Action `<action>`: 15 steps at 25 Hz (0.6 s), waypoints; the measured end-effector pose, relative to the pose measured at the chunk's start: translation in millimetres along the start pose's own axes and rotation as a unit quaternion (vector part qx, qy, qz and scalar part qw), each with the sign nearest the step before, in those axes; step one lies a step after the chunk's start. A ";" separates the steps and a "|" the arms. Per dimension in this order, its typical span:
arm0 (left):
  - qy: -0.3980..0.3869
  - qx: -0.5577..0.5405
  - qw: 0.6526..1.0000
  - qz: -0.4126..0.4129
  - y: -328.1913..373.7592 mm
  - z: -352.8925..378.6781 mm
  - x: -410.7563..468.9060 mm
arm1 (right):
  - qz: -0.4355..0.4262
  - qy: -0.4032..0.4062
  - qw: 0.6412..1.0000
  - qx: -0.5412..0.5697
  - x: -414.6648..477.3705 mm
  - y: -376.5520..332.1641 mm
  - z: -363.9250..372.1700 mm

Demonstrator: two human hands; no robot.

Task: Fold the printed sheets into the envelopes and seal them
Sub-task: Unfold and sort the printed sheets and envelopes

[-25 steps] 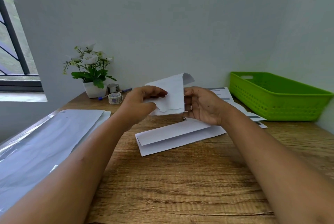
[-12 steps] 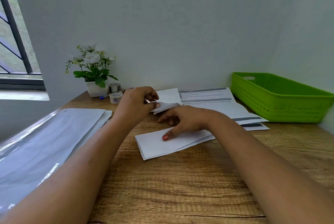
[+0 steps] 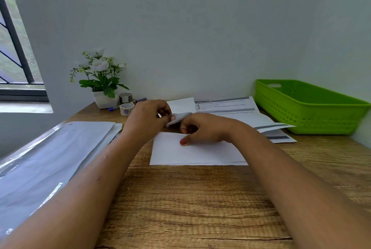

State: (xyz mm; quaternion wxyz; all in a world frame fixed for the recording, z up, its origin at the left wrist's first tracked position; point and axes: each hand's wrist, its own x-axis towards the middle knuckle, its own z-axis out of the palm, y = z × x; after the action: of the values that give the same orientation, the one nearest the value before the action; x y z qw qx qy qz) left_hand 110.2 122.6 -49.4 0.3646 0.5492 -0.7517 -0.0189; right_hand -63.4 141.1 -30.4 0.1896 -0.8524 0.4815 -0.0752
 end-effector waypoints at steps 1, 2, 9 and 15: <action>0.005 -0.003 1.000 -0.005 -1.4 -0.2 0.2 | -0.002 0.006 1.000 0.030 -3.9 1.5 -5.1; 0.007 -0.006 1.000 -0.010 -2.5 -0.6 0.5 | -0.002 0.012 0.998 0.065 -8.4 4.8 -11.6; -0.019 0.020 1.000 0.001 -1.7 1.9 -0.3 | 0.030 0.131 0.952 0.275 -23.8 29.5 -41.2; -0.042 0.042 0.998 0.033 -1.5 4.8 1.1 | 0.093 0.077 0.956 0.266 -18.6 30.4 -29.3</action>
State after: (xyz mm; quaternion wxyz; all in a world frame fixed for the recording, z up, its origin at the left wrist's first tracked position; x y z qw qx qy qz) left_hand 108.6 119.3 -53.1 0.3097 0.5379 -0.7841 0.0011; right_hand -106.4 135.5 -14.6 0.3784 -0.7138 0.5346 -0.2480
